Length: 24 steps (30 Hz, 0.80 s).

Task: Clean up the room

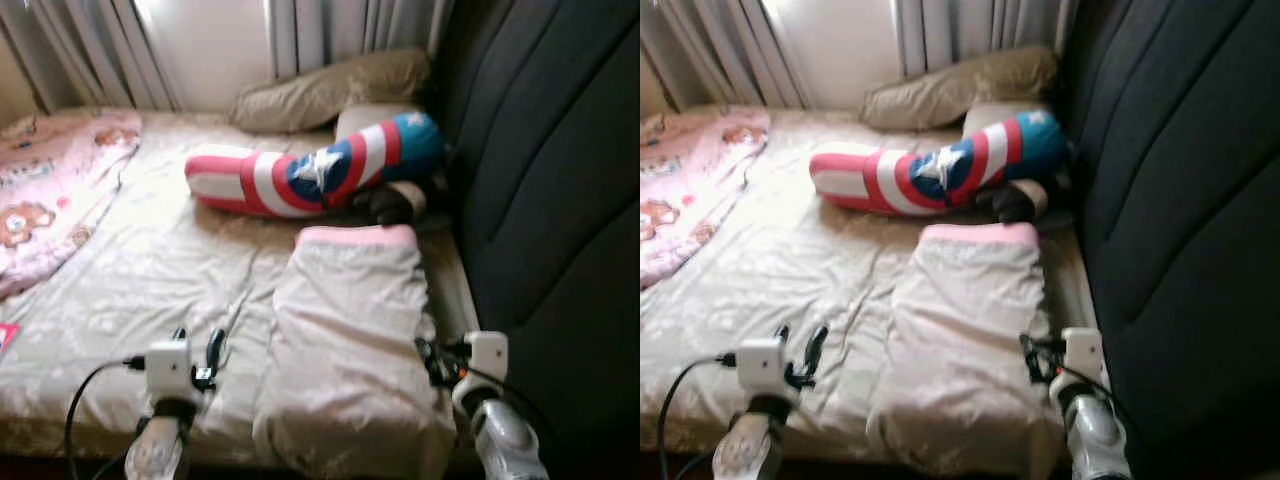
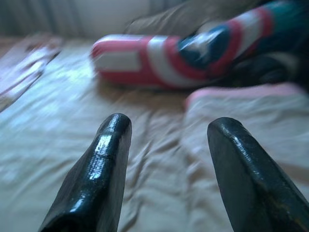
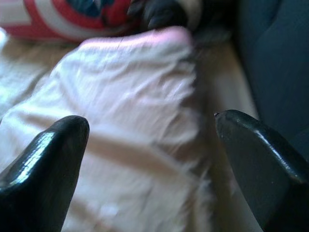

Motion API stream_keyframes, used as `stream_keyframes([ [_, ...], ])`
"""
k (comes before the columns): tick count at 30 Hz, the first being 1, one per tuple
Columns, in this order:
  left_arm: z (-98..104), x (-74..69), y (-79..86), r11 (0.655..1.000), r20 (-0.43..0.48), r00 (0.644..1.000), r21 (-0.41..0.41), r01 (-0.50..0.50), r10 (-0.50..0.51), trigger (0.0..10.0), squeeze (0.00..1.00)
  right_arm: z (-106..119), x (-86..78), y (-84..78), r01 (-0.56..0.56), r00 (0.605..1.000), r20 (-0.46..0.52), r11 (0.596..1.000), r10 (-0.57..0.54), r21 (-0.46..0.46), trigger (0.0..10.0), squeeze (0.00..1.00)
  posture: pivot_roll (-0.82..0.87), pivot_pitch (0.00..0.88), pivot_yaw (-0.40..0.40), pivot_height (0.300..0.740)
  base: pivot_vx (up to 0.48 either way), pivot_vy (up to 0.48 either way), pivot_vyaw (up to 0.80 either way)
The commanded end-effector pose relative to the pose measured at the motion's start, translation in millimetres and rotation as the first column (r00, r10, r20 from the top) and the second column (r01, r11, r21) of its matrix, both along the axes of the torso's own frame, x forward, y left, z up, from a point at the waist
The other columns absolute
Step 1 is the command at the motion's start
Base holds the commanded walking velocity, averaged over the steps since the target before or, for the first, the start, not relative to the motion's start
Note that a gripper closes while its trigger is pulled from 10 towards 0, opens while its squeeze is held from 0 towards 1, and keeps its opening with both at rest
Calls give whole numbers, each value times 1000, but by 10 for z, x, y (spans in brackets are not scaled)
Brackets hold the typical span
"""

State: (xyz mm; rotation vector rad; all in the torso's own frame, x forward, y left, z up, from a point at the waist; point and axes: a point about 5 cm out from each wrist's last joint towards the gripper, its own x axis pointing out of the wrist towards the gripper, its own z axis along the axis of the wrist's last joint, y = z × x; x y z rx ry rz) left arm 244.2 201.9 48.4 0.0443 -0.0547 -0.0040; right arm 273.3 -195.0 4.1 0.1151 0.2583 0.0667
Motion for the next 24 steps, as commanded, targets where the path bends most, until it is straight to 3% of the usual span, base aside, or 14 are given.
stream_keyframes([
  [1,8,-24,8,1000,-11,1000,-7,8,-9,10000,0,73,23,-40,31,998,48,1000,-31,2,10000,0,51,0,-19,740,0,0,0],
  [10,95,6,75,999,-24,999,-43,-30,29,10000,0,98,18,51,3,998,64,1000,-3,3,10000,0,62,0,-12,740,0,0,0],
  [24,136,-6,17,999,-32,999,-39,-24,23,10000,0,113,-20,-68,60,997,55,998,-61,14,10000,0,51,0,-30,740,0,0,0],
])
